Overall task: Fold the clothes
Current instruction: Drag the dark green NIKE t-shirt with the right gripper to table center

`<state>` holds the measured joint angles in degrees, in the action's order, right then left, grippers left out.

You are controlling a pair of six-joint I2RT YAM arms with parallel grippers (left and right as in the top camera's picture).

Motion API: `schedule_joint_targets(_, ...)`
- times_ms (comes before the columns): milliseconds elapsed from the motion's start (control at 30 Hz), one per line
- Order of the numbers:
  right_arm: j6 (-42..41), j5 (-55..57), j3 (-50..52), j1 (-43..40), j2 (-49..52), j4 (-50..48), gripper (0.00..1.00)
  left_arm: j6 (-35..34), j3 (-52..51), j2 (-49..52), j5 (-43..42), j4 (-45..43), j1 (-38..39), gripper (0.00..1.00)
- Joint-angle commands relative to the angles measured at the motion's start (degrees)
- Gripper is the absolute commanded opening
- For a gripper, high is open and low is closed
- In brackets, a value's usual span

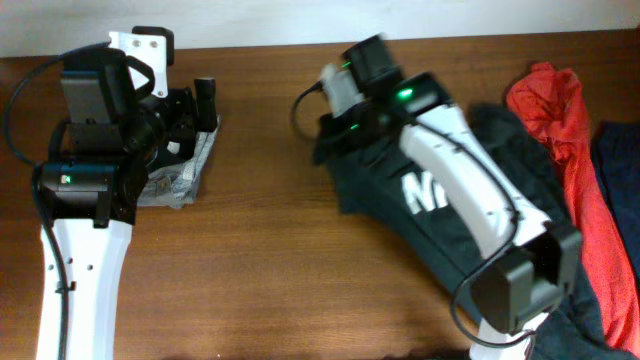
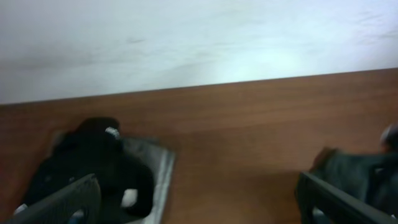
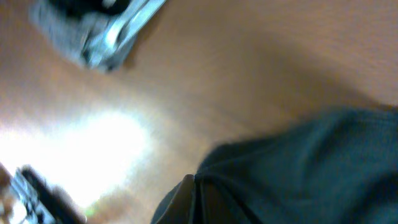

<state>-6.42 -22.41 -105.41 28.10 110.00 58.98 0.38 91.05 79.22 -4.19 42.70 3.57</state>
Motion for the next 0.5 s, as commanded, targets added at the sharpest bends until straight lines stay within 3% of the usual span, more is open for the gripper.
schedule_joint_targets(0, 6.6, 0.3, 0.2, 7.1, 1.0, -0.3, 0.11, 0.5, 1.0, -0.7, 5.7, 0.3, 0.0, 0.99)
schedule_joint_targets(33, 6.6, 1.6, 0.2, 8.1, 1.0, -0.3, 0.17, 0.5, 1.0, -0.7, 5.7, 0.3, 0.0, 0.99)
schedule_joint_targets(133, 3.9, 11.1, 0.2, 9.3, 0.4, 0.5, 0.61, 0.5, 1.0, -0.7, 5.7, 0.6, 0.0, 0.99)
schedule_joint_targets(300, -1.7, 12.8, 0.2, -1.0, 0.3, 3.4, 0.69, 0.5, 0.9, -0.3, 3.3, 2.1, 0.0, 0.99)
schedule_joint_targets(467, -8.9, 12.6, 0.2, -19.4, 0.3, 7.9, 0.69, 3.0, 0.9, 7.0, -12.6, 5.8, 3.7, 0.95)
